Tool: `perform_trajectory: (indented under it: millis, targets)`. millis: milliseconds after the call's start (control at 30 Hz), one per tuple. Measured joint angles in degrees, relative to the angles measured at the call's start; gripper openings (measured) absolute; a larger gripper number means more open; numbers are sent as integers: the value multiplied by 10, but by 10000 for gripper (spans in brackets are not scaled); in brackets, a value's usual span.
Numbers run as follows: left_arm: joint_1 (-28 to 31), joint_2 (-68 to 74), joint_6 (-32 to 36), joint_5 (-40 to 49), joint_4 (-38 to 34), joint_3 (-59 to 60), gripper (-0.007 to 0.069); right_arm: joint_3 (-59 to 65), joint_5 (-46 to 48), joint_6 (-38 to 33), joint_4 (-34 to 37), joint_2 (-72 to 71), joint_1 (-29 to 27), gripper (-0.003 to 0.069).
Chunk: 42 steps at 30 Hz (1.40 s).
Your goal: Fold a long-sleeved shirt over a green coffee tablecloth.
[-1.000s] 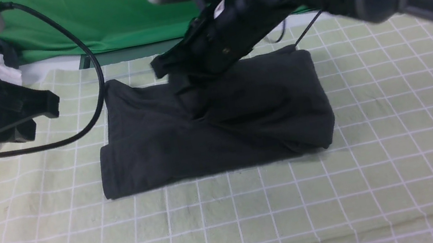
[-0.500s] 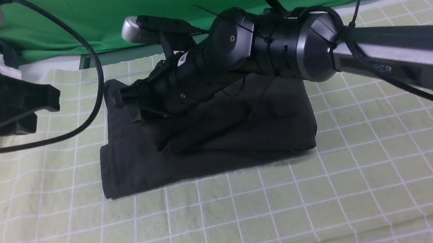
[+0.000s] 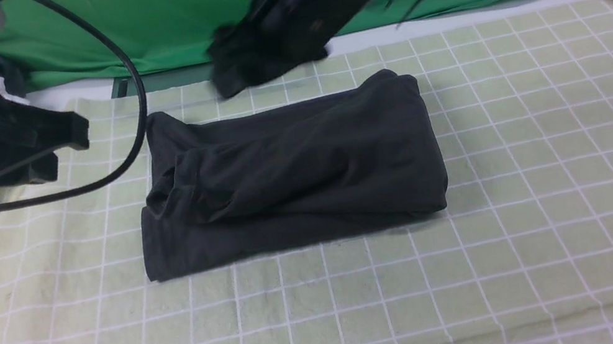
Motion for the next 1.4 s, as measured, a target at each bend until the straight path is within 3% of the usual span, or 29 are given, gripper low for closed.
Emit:
perform_trajectory:
  millis: [33,233,433,667,767,900,933,1033,1100,1400]
  targets:
    - [0,2,0,-4,-7,0,11,-5,15,3,-20,-2,-5,382]
    - [0,69,27,-76,-106,0,22,-49,143,1,-109,-5,-56,41]
    - [0,169,39,-115,-128,0,148,-46,172,-14,-120,-5,-81,7]
    - [0,263,56,-187,-166,0,455,-46,173,-32,-120,-5,-84,6]
    - [0,291,68,-195,-180,0,520,-46,174,-39,-120,-5,-84,6]
    - [0,303,69,-194,-187,0,400,-46,174,-43,-120,-5,-84,6]
    - [0,302,71,-194,-187,0,262,-46,174,-45,-120,-5,-84,6]
    - [0,293,73,-185,-168,0,73,-46,175,-51,-120,-5,-84,6]
    - [0,280,73,-173,-158,0,39,-46,175,-55,-120,-5,-84,6]
    - [0,220,64,-121,-128,-13,36,-46,175,-58,-120,-5,-84,6]
